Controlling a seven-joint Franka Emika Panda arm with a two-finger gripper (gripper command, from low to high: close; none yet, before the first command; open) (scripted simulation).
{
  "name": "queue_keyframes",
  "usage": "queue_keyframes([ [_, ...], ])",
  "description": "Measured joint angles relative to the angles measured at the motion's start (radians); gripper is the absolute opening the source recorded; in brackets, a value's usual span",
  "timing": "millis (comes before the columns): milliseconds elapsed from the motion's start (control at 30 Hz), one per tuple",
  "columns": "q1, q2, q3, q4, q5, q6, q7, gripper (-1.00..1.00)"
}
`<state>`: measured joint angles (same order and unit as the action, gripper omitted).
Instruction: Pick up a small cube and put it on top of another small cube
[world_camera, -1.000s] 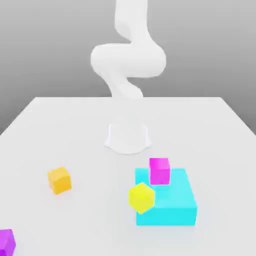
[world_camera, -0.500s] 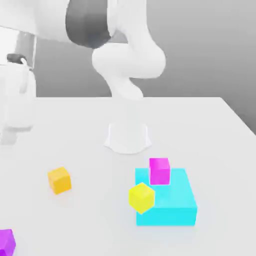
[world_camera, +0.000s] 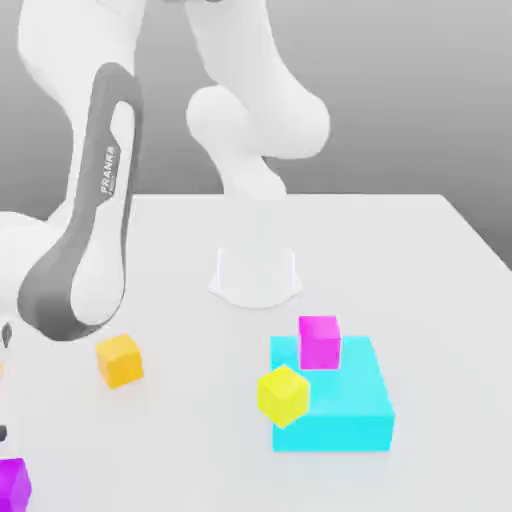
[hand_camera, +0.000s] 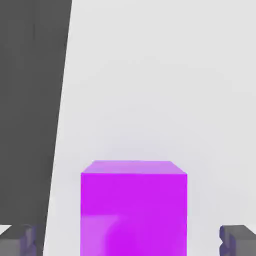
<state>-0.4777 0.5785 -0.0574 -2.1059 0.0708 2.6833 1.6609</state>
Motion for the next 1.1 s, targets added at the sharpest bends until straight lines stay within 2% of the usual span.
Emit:
queue_keyframes([
  [200, -0.001, 0.010, 0.001, 0.002, 0.002, 0.010, -0.001, -1.00],
  [367, 0.010, -0.128, -0.008, -0.030, -0.014, -0.096, 0.011, -1.00],
  [700, 0.173, -0.483, 0.112, -0.285, -0.043, -0.198, 0.074, -1.00],
  [1100, 0.391, -0.901, 0.234, -0.611, 0.036, -0.291, 0.081, -1.00],
])
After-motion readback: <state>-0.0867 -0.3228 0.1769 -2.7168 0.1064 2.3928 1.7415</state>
